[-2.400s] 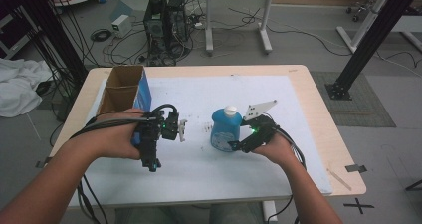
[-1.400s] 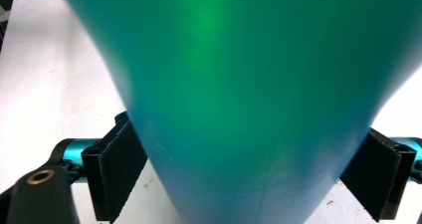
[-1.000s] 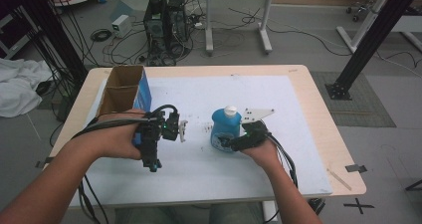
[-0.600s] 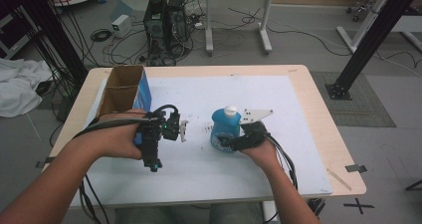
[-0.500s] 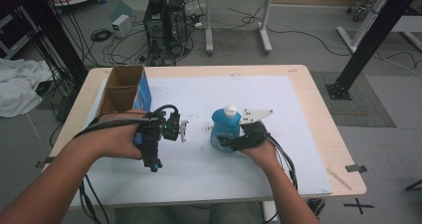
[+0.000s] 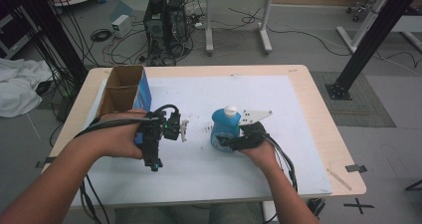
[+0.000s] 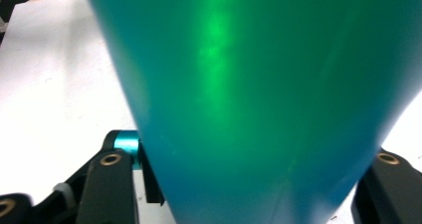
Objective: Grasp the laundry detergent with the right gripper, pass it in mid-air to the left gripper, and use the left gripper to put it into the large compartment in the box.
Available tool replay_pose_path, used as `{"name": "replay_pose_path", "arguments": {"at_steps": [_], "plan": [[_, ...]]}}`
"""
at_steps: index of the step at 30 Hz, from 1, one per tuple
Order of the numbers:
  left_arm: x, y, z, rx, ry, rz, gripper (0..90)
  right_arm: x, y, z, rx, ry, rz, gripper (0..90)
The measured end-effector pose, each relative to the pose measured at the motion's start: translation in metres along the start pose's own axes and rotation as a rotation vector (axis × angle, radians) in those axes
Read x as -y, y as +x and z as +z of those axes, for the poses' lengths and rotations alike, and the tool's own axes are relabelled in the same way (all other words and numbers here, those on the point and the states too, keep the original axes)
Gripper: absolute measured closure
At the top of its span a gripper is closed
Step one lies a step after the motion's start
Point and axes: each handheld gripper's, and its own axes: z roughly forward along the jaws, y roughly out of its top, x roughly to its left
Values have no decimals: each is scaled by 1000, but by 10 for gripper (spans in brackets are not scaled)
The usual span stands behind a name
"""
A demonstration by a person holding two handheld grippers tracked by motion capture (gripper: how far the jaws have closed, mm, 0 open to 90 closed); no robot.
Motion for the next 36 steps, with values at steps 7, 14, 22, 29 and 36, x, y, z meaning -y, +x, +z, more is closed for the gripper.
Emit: {"name": "replay_pose_path", "arguments": {"at_steps": [7,14,22,29,36], "plan": [[-1,1,1,6,2,0,61,2,-2,0,-12,-13,-6,431],[-2,1,-2,-6,-6,2,61,-1,0,-2,-21,10,-4,448],[-6,1,-9,-7,3,7,61,-18,8,-21,-47,-3,-77,448],[-9,4,-20,-19,-30,9,61,-34,18,-30,-90,5,-130,451],[-12,3,-30,-27,-41,12,61,-46,42,-26,-176,27,-186,451]]}}
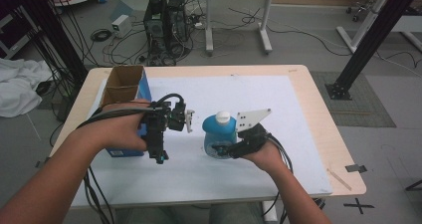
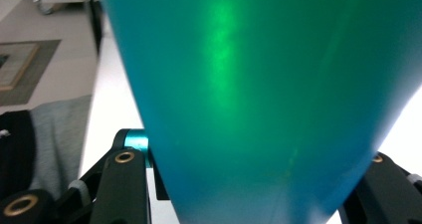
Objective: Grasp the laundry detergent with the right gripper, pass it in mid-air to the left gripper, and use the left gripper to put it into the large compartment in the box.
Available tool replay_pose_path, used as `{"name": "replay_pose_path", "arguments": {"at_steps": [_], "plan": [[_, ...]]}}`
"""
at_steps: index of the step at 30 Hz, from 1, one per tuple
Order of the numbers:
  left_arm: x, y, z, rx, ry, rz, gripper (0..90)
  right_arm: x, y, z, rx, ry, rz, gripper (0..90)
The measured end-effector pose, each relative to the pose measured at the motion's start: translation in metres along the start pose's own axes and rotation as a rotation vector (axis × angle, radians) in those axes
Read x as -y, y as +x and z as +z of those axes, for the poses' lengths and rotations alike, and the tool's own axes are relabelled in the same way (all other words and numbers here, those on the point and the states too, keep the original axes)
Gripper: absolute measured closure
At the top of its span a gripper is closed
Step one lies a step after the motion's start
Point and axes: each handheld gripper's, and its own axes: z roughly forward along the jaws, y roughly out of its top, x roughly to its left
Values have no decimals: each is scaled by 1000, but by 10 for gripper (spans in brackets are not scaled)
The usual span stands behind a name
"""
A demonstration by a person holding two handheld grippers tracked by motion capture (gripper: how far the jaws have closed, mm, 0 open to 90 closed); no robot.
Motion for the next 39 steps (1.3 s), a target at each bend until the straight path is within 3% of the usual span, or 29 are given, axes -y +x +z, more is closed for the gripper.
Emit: {"name": "replay_pose_path", "arguments": {"at_steps": [14,16,17,22,26,27,29,30,31,36,39], "plan": [[-10,-3,-5,2,-2,13,61,-14,28,22,-114,-7,-64,451],[-11,-3,-4,14,-1,18,61,-15,29,26,-113,-10,-90,451],[-12,-5,-3,31,-3,1,61,-15,31,27,-115,0,-76,451],[-16,-6,-5,24,-11,24,61,-16,32,32,-128,-5,-58,452],[-22,-6,-6,10,-6,40,61,-19,32,41,-133,-24,-86,452],[-23,-8,-5,32,-4,21,61,-19,34,43,-149,-15,-73,451],[-25,-7,-5,21,-1,33,61,-22,35,46,-156,-23,-73,451],[-26,-8,-5,27,-1,29,61,-23,33,50,-149,-41,-111,451],[-27,-8,-4,36,4,23,61,-24,36,51,-164,-16,-80,451],[-30,-7,-3,10,10,37,61,-30,37,60,-162,-25,-105,451],[-31,-9,-1,30,7,17,61,-32,37,62,-164,-25,-100,451]]}}
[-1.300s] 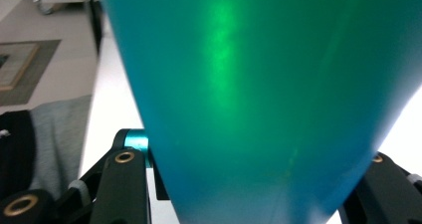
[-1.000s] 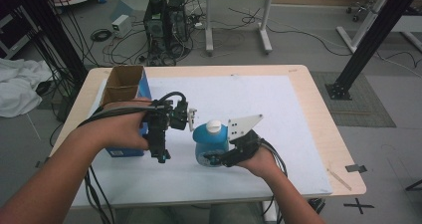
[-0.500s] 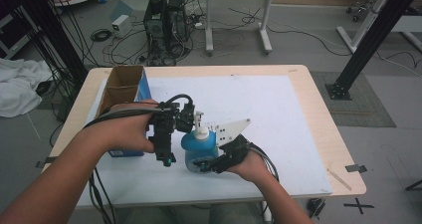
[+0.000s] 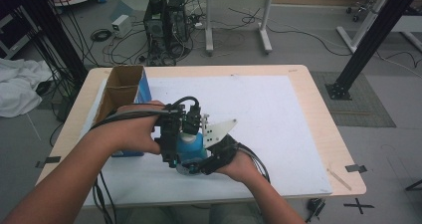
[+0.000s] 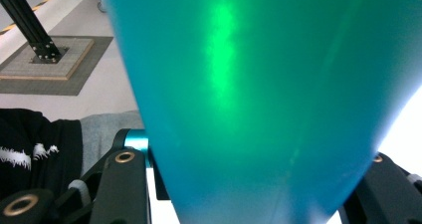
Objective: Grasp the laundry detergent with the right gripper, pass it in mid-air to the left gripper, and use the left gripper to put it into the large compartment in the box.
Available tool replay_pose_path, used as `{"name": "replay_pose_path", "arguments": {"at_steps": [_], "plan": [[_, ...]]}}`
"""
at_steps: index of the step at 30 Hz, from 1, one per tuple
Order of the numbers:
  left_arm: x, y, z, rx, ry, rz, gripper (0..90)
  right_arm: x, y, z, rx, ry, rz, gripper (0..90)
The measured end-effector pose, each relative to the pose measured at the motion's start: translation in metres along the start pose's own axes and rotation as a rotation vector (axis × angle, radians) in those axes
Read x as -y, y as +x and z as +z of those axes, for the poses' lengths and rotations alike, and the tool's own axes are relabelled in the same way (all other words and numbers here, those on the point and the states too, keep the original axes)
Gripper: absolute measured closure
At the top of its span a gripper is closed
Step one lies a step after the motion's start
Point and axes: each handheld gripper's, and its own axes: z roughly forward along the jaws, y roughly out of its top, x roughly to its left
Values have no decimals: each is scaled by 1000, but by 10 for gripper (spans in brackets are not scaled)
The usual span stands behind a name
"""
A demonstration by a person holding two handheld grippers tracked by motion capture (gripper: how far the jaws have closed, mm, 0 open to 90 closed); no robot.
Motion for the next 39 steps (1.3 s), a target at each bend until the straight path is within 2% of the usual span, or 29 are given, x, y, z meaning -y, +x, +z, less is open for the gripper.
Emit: {"name": "replay_pose_path", "arguments": {"at_steps": [1,4,6,8,10,11,12,14,16,17,19,21,22,24,25,26,27,28,29,31,35,36,39], "plan": [[0,1,0,-6,-4,9,61,-1,-1,4,1,-7,-16,451],[-1,0,2,-2,-7,0,61,-2,-2,6,7,-15,-29,451],[-1,0,3,15,-3,-12,61,-3,2,8,-22,17,21,451],[-1,0,4,1,-2,-6,61,-3,3,9,-11,17,20,451],[0,-3,5,13,-4,-46,61,-4,2,11,-6,5,13,451],[1,-3,5,13,-6,-47,61,-5,-2,14,6,-31,-42,451],[0,-1,6,5,-6,-15,61,-6,2,13,-8,-9,18,451],[0,-1,6,5,-6,-17,61,-6,5,14,-25,3,57,451],[1,-2,7,11,6,-34,61,-6,6,13,-30,10,68,451],[0,0,7,-24,-3,-11,61,-7,4,14,-19,7,47,451],[0,0,7,-30,-7,-11,61,-7,3,14,-11,-2,32,451],[0,-1,7,-32,-15,-16,61,-7,5,15,-23,6,56,451],[0,-1,7,-22,-21,-24,61,-7,4,15,-18,5,43,451],[0,-1,7,-23,-16,-19,61,-7,6,16,-35,15,77,451],[1,-3,8,-5,-12,-35,61,-8,8,15,-47,26,104,451],[1,-3,8,2,-9,-23,61,-8,8,15,-47,26,104,451],[1,-3,9,-9,-4,-10,61,-8,10,15,-63,39,131,451],[1,-4,9,-5,4,-15,80,-8,6,17,-31,12,69,451],[0,-4,8,-29,7,-2,80,-8,6,17,-31,12,69,451],[1,-4,7,-36,1,-7,95,-9,3,17,-19,-3,31,451],[0,-5,6,-49,1,-2,120,-10,5,17,-35,17,63,451],[1,-6,7,-40,0,-19,128,-10,5,18,-29,9,59,451],[0,-6,7,-41,6,-19,151,-10,4,18,-21,2,44,451]]}}
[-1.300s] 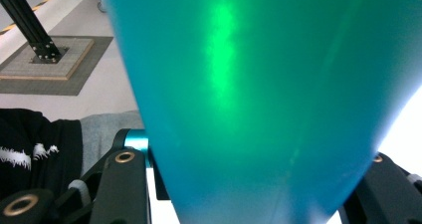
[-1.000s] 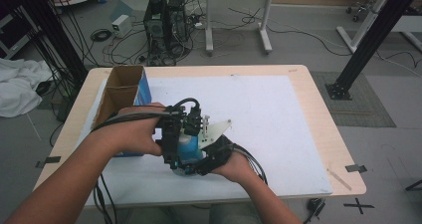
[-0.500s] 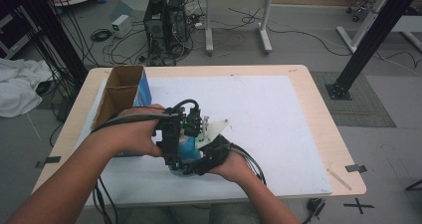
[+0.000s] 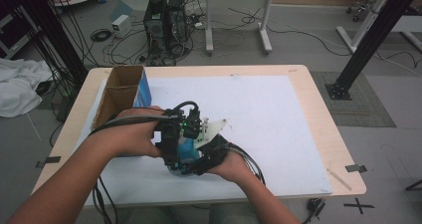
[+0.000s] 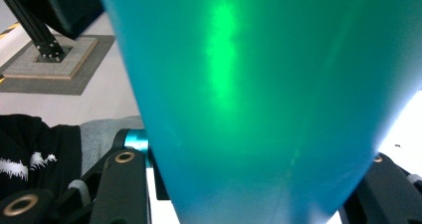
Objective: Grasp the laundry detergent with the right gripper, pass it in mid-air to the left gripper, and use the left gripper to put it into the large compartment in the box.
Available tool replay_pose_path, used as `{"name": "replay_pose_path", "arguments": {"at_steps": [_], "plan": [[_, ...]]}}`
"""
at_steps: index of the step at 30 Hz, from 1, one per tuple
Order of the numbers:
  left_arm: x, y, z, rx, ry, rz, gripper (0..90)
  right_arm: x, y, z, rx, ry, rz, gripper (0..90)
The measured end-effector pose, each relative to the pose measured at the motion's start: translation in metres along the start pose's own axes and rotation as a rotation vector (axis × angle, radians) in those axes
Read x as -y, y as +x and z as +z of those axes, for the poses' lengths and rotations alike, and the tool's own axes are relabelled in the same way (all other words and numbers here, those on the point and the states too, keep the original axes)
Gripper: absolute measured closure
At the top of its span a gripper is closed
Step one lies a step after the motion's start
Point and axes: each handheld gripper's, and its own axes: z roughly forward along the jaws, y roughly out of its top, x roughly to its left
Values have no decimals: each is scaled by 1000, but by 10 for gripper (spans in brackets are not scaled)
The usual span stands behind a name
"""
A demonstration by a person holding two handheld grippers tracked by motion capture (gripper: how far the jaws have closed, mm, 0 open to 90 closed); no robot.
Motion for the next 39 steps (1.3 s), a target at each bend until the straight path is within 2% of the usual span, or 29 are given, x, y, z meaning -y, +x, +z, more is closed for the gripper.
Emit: {"name": "replay_pose_path", "arguments": {"at_steps": [4,7,8,12,13,14,20,21,23,28,29,31,33,39], "plan": [[-1,1,-1,-13,-6,14,179,0,1,-1,-8,7,14,451],[-1,1,-2,-23,13,27,192,0,0,-1,-4,3,5,451],[-1,0,-1,-7,5,3,200,0,-1,-1,-4,2,2,451],[-1,1,-1,-26,7,12,208,0,0,-1,-8,5,11,452],[-1,0,-2,-24,9,7,269,0,0,-1,-9,4,18,452],[-1,0,-2,-4,3,9,269,0,0,-1,-9,4,18,452],[-2,1,-3,-24,9,24,271,-1,0,-1,-6,5,11,452],[-2,0,-2,5,7,-2,287,-1,0,-1,-6,4,13,452],[-2,1,-2,-15,7,16,308,-1,0,-1,-4,3,10,452],[-1,0,-2,1,7,6,309,-1,0,-1,-9,6,13,452],[-1,1,-2,7,9,6,342,-2,0,-1,-7,9,5,452],[-1,1,-2,5,8,5,342,-2,0,0,-4,3,4,452],[-1,2,-2,4,9,19,342,-2,0,-1,-7,7,4,452],[-1,0,-1,22,6,-13,360,-2,1,0,-11,3,11,452]]}}
